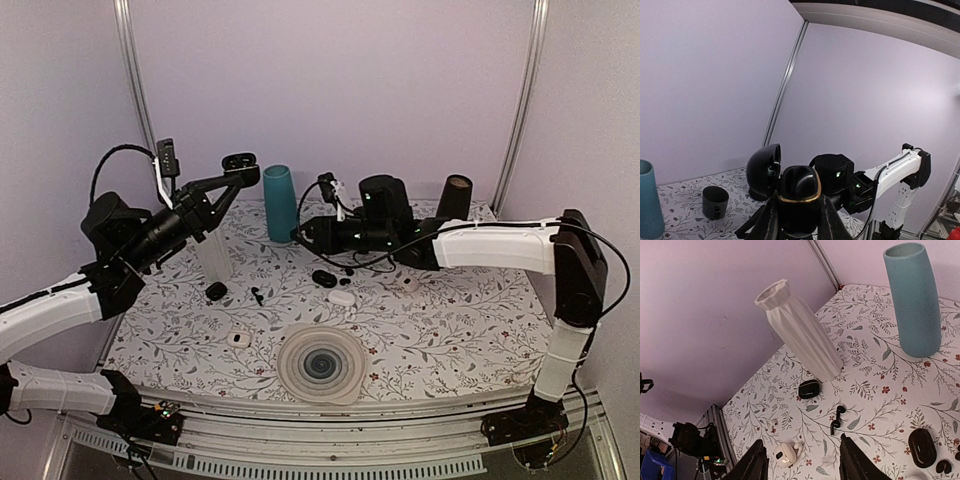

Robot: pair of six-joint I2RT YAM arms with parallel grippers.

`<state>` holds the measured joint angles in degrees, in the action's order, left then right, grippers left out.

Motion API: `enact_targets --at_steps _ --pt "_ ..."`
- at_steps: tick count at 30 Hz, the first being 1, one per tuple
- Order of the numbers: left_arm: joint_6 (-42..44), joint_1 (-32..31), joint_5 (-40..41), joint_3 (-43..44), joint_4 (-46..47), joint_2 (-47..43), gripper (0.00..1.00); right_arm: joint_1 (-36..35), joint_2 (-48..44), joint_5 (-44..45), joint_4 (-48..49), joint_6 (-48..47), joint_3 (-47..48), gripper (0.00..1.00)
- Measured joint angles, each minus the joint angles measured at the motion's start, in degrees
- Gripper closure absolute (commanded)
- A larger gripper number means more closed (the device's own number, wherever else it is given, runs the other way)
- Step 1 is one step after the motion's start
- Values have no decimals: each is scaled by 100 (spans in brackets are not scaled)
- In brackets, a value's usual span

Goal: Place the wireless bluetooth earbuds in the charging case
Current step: Move the right earbud to the center of the board.

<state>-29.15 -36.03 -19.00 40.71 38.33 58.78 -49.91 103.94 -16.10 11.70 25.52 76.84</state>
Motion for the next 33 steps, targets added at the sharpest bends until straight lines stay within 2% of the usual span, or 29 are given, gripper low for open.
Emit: enact_targets --at_steps 6,14,23,33 --pt "46 302 188 -146 -433 -531 100 -251 1515 466 -1117 -90 1453 56" --pt "68 396 166 -146 -741 -761 100 -555 3005 1104 -2251 -238 3228 57" --pt "68 424 133 -146 -782 -767 100 -787 4017 1799 -2983 -527 4312 57" --pt "66 439 55 -146 -782 -782 100 -973 4411 2190 -3283 -717 4843 56"
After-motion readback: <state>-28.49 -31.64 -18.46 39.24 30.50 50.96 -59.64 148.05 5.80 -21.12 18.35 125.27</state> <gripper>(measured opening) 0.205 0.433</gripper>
